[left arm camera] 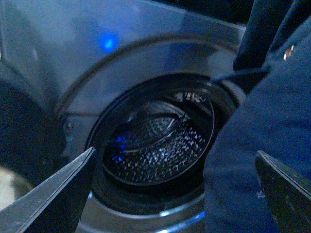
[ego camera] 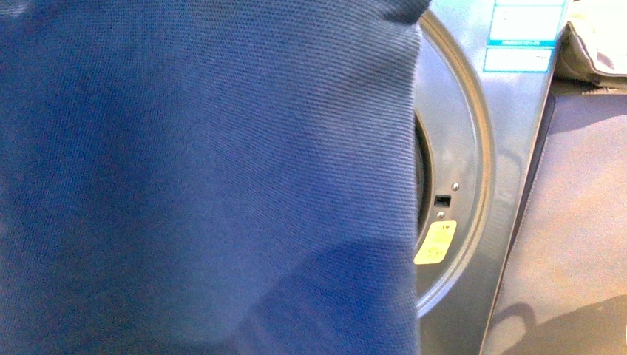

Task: Put clothes into washing machine

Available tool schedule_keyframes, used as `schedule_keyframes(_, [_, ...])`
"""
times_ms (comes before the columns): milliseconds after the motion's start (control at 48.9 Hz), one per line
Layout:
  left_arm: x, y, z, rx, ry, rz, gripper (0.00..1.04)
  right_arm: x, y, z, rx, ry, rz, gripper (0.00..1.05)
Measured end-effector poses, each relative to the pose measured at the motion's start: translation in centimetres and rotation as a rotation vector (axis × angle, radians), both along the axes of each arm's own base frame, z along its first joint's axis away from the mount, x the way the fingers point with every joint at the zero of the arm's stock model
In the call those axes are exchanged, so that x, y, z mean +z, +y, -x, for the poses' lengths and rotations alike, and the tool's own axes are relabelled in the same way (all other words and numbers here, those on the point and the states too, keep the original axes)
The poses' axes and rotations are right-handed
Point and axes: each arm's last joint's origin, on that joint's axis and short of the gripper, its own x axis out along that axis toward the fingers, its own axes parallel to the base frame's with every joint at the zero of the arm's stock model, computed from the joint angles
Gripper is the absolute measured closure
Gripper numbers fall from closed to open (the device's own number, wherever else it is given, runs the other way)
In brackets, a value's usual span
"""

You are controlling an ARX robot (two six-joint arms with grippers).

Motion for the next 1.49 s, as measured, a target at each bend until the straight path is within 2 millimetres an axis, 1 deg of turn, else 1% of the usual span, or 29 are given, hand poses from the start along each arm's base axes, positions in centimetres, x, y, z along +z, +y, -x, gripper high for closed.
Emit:
schedule_keyframes(82, [2.2, 0.2, -1.2, -0.057, -0.05, -0.007, 0.06, 0.0, 0.0, 0.0, 0.0, 0.0, 0.0, 0.93])
schedule_keyframes(164, [3.6, 0.2, -2.1, -0.118, -0.086, -0.011, 0.06, 0.0, 0.0, 0.0, 0.0, 0.0, 0.0, 0.93])
schedule_keyframes(245, [4.9, -0.2, -2.5, -0.187, -0.138, -0.017, 0.06, 0.0, 0.0, 0.0, 0.0, 0.0, 0.0, 0.93])
schedule_keyframes(327, [6.1, -0.8, -2.6, -0.245, -0.197, -0.027, 0.06, 0.0, 0.0, 0.0, 0.0, 0.0, 0.0, 0.93])
schedule_keyframes(409, [7.5, -1.8, -2.8, -0.337, -0.267, -0.035, 0.06, 0.0, 0.0, 0.0, 0.0, 0.0, 0.0, 0.93])
schedule_keyframes(511, [8.4, -2.8, -3.0, -0.418, -0.296, -0.03, 0.06, 0.0, 0.0, 0.0, 0.0, 0.0, 0.0, 0.93])
schedule_keyframes(552, [8.8, -3.4, -3.1, -0.478, -0.298, -0.026, 0.06, 0.0, 0.0, 0.0, 0.0, 0.0, 0.0, 0.93])
schedule_keyframes(654, [9.1, -4.5, -3.3, -0.582, -0.305, -0.035, 0.06, 0.0, 0.0, 0.0, 0.0, 0.0, 0.0, 0.93])
schedule_keyframes(757, [9.4, -6.1, -3.5, -0.697, -0.289, -0.039, 0.06, 0.0, 0.0, 0.0, 0.0, 0.0, 0.0, 0.93])
schedule_keyframes(900, [9.5, -8.4, -4.8, -0.77, -0.225, -0.025, 0.06, 0.0, 0.0, 0.0, 0.0, 0.0, 0.0, 0.93])
schedule_keyframes(1022, [9.5, -9.5, -5.9, -0.78, -0.202, -0.028, 0.06, 0.0, 0.0, 0.0, 0.0, 0.0, 0.0, 0.93])
schedule_keyframes(1145, [9.5, -10.5, -7.4, -0.749, -0.177, -0.037, 0.06, 0.0, 0.0, 0.0, -0.002, 0.0, 0.0, 0.93])
schedule_keyframes(1268, [9.8, -11.1, -8.6, -0.713, -0.191, -0.039, 0.06, 0.0, 0.0, 0.0, -0.006, 0.0, -0.001, 0.93])
schedule_keyframes(1391, [10.2, -11.5, -9.2, -0.694, -0.229, -0.029, 0.06, 0.0, 0.0, 0.0, -0.008, 0.001, -0.001, 0.93])
schedule_keyframes(1493, [10.6, -11.9, -9.3, -0.675, -0.271, -0.014, 0.06, 0.0, -0.1, 0.0, -0.01, 0.001, -0.002, 0.93])
